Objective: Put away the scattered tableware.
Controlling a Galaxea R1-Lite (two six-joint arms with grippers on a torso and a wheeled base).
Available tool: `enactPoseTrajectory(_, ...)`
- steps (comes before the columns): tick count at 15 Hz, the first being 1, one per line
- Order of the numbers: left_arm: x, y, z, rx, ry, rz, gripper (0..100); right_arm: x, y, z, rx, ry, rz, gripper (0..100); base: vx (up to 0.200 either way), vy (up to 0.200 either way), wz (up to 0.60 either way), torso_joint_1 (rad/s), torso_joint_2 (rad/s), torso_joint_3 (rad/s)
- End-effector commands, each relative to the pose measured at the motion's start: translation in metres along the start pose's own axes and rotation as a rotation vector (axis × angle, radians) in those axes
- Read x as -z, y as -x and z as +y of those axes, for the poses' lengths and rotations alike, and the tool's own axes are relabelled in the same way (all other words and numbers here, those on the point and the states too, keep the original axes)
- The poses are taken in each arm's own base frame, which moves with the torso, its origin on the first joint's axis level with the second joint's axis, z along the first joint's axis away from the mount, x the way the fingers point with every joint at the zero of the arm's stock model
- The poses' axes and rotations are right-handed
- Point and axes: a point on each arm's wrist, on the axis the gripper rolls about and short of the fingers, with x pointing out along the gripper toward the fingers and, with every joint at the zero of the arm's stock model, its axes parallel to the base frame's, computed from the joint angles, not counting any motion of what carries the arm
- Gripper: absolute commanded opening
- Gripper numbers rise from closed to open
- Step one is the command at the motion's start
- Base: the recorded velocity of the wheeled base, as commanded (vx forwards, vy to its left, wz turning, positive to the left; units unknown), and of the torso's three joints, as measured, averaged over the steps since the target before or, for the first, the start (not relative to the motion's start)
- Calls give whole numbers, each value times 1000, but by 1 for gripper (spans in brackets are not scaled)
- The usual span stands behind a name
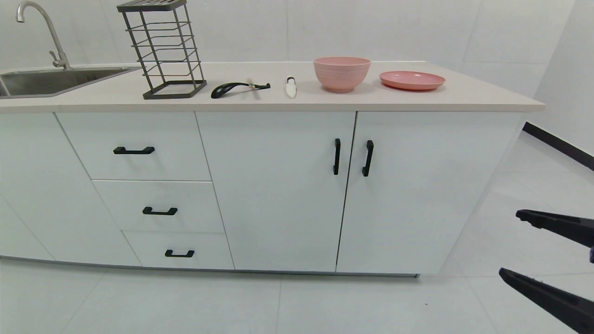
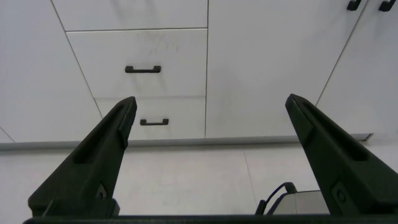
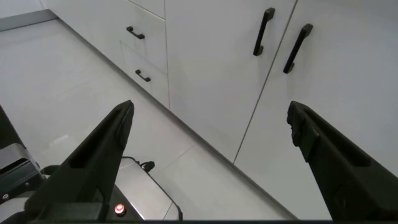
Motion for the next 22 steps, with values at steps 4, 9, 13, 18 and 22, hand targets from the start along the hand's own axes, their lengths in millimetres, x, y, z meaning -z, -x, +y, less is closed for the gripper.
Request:
enactPoseTrajectory(4,0,0,0,0,-1,0,100,-17,-39,-18,-36,1,10,100,0,0,0,0,0,0)
enactPoseTrajectory(9,0,0,0,0,-4,0,100,-12,-74,-34,1,78,95,100,0,0,0,0,0,0)
enactPoseTrajectory(13,0,0,0,0,-8,0,100,-3,-88,-35,-33,61,141,100,0,0,0,0,0,0)
enactPoseTrajectory(18,-1,0,0,2,-29,-4,100,2,-116,-57,-5,48,133,100,0,0,0,0,0,0)
enactPoseTrajectory(22,0,0,0,4,-25,-3,100,14,-143,-76,12,67,103,100,0,0,0,0,0,0)
